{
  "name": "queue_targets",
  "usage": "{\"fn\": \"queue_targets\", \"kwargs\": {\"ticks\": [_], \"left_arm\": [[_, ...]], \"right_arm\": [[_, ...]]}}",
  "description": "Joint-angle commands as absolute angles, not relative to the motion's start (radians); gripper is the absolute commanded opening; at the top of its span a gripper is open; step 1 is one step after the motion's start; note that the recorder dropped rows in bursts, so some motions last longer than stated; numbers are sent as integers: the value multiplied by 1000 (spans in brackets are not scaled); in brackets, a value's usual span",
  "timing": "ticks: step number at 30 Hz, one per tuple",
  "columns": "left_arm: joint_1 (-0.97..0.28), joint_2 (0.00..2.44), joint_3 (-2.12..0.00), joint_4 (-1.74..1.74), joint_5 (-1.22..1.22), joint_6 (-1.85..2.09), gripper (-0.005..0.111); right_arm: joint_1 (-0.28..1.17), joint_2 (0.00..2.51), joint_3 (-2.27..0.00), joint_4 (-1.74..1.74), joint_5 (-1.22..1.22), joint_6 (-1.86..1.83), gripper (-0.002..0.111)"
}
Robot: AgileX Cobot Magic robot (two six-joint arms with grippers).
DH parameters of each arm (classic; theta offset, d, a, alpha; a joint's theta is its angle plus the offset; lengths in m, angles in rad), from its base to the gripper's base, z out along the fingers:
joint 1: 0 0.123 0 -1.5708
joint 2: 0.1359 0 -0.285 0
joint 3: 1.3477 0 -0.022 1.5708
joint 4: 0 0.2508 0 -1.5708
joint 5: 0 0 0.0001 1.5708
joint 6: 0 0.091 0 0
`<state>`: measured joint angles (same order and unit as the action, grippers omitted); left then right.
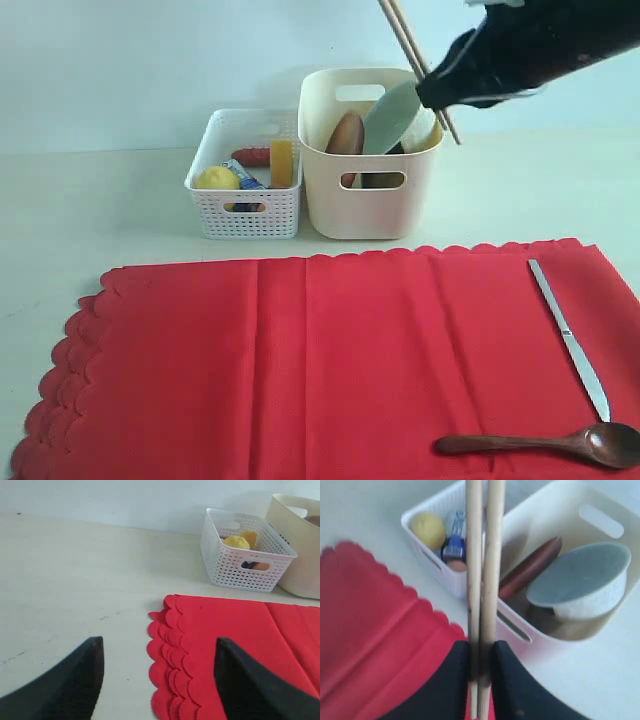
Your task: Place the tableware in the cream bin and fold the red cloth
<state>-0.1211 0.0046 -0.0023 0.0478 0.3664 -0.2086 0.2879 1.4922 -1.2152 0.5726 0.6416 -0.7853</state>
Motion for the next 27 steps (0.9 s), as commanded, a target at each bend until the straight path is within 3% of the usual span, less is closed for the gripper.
{"fn": "queue_targets", "kwargs": {"ticks": [1, 14, 27], "left_arm": [[-118, 0, 0, 41, 360, -214, 62], [-118, 0, 0, 41, 360, -214, 62], [-118, 0, 0, 41, 360, -214, 62]], "right_arm": [[285, 1527, -1210, 775, 479, -783, 0], [285, 1970, -1504, 906, 411, -809, 0], [285, 2093, -1533, 906, 411, -890, 0]]}}
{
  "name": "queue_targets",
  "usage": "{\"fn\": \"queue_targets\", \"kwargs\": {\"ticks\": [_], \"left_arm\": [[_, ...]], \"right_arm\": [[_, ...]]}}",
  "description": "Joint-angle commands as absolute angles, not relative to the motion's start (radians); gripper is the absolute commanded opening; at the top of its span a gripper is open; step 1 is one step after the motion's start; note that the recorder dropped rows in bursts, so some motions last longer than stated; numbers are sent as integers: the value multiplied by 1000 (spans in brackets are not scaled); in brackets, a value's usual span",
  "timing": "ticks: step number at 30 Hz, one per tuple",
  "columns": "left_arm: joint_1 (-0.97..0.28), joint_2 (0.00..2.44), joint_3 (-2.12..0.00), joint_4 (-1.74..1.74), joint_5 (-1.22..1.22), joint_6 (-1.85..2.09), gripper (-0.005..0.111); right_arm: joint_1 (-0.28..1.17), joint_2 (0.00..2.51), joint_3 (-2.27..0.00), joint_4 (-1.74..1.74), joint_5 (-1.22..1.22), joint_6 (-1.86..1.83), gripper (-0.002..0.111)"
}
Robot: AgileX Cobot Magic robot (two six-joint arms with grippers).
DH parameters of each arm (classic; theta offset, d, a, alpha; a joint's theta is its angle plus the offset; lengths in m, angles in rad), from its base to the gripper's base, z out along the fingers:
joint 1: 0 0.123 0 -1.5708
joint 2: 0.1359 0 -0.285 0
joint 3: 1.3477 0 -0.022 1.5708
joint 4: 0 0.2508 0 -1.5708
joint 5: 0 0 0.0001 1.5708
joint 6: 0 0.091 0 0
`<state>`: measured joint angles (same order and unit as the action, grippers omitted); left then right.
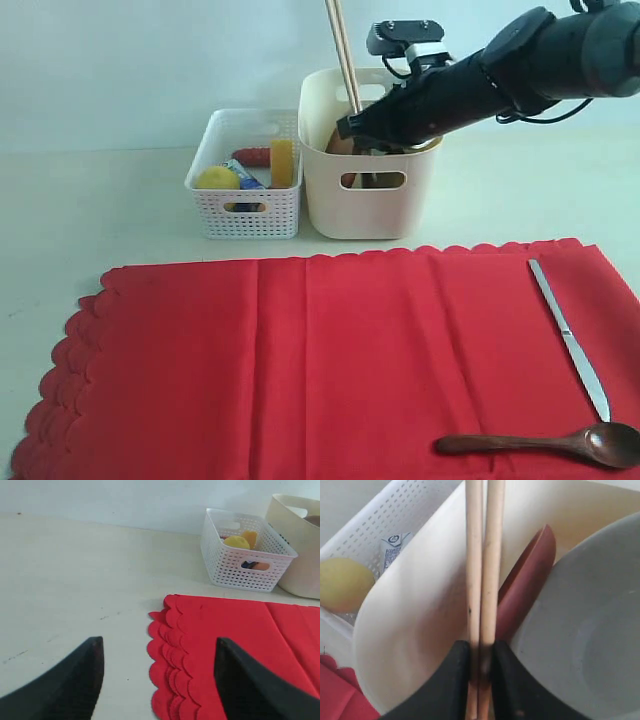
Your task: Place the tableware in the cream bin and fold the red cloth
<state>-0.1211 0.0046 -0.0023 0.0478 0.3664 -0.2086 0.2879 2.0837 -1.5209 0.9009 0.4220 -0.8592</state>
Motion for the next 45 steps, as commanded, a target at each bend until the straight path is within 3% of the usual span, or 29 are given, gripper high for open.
{"fn": "queue_targets", "kwargs": {"ticks": [1, 7, 14, 17, 35, 45], "left_arm": [[-118, 0, 0, 41, 360, -214, 62], [-118, 0, 0, 41, 360, -214, 62], [-118, 0, 0, 41, 360, -214, 62], [-118, 0, 0, 41, 360, -214, 62], [-118, 0, 0, 41, 360, -214, 62], [-118, 0, 0, 41, 360, -214, 62]], "right_arm": [[285, 2095, -1533, 906, 411, -891, 0], [285, 2095, -1533, 901, 423, -893, 4], [285, 2093, -1533, 896, 427, -889, 41], [285, 2078, -1533, 882, 441, -876, 50], [270, 1870, -1533, 527, 543, -591, 53], [174, 1788, -1533, 503, 829, -573, 53]]}}
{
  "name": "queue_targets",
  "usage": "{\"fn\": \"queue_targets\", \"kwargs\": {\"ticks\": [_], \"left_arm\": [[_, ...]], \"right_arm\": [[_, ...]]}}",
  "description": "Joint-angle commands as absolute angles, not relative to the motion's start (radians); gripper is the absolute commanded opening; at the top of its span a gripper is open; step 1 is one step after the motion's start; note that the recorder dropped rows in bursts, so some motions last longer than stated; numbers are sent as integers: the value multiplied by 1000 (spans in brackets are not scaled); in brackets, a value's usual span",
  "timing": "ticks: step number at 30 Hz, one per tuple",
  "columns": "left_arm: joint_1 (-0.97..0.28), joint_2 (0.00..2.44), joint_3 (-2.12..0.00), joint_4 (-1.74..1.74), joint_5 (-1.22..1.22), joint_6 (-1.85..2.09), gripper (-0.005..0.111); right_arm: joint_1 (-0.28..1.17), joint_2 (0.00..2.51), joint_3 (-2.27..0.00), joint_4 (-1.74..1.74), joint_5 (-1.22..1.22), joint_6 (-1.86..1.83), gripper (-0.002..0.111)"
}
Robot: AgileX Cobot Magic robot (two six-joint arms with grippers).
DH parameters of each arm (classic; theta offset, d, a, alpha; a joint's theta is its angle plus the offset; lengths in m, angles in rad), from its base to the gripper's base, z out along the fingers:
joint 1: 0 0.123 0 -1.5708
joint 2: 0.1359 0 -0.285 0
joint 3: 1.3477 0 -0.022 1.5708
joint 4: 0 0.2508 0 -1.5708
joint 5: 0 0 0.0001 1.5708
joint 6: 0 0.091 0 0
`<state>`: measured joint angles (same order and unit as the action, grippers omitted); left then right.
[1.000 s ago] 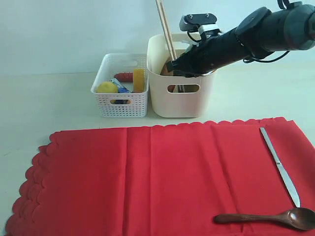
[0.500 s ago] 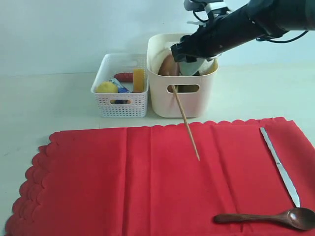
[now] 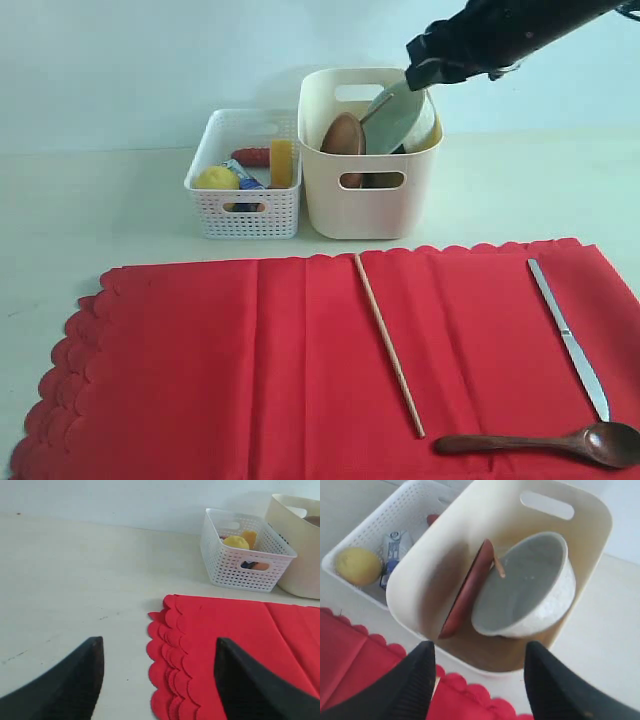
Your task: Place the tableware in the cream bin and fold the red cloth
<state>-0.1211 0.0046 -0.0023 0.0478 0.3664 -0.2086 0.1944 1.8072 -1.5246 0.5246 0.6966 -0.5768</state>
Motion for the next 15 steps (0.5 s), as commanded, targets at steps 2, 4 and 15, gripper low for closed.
{"fn": "queue_targets", "kwargs": {"ticks": [2, 4, 15], "left_arm": [[-118, 0, 0, 41, 360, -214, 62], [-118, 0, 0, 41, 360, -214, 62], [-118, 0, 0, 41, 360, -214, 62]], "right_arm": [[174, 1788, -1531, 483, 904, -573, 53], [184, 1790, -1523, 481, 957, -573, 53], [282, 1792, -1341, 395, 912, -545, 53]]}}
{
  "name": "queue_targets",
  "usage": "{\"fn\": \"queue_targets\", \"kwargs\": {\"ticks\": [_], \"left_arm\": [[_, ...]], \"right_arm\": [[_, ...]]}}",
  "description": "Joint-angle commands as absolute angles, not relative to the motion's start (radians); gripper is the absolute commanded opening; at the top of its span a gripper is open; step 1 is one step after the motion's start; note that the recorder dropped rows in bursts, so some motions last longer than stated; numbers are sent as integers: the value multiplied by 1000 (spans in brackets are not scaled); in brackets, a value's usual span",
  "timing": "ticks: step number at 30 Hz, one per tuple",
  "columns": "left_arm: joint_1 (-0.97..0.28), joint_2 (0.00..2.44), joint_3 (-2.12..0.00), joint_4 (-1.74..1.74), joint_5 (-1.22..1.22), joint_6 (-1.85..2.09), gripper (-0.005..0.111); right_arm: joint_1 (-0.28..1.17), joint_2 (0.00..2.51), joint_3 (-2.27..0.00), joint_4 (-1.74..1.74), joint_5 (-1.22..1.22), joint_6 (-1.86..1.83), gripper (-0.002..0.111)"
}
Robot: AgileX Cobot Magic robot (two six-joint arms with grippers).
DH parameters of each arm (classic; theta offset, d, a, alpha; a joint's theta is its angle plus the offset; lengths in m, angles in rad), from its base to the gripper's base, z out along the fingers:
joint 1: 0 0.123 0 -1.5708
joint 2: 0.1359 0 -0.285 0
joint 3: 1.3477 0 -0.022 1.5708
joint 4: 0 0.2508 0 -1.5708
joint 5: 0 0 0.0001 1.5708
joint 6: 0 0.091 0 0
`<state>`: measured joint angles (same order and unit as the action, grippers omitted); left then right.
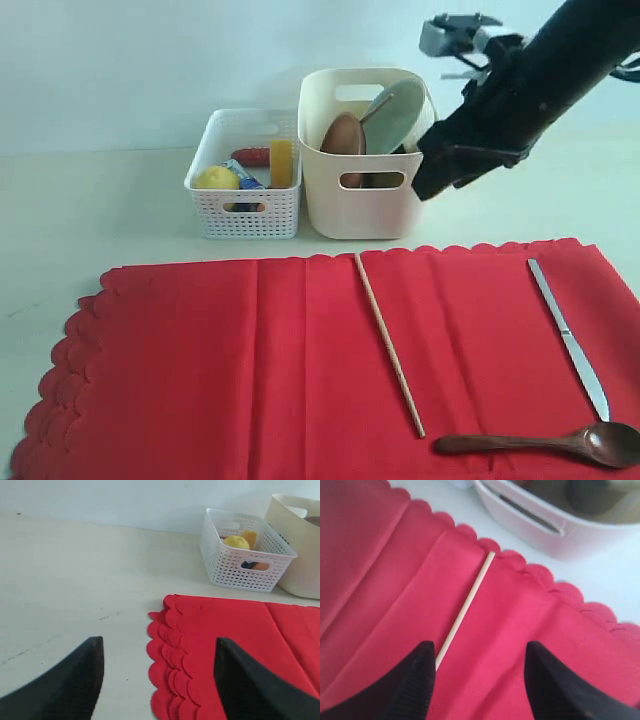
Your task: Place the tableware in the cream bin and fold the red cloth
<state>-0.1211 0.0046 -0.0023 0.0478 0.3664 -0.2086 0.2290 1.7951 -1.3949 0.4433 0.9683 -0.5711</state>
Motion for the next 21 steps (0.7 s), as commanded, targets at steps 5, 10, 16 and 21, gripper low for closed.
{"fn": "queue_targets", "kwargs": {"ticks": [5, 10, 16, 21], "left_arm": [[-118, 0, 0, 41, 360, -214, 62], [-118, 0, 0, 41, 360, -214, 62], [-118, 0, 0, 41, 360, -214, 62], [-118, 0, 0, 41, 360, -214, 62]], "right_arm": [[377, 1817, -1311, 324, 872, -493, 53], [464, 1881, -1311, 245, 847, -429, 53], [510, 1972, -1311, 229, 827, -385, 53], [512, 2030, -1311, 222, 813, -345, 47]]}}
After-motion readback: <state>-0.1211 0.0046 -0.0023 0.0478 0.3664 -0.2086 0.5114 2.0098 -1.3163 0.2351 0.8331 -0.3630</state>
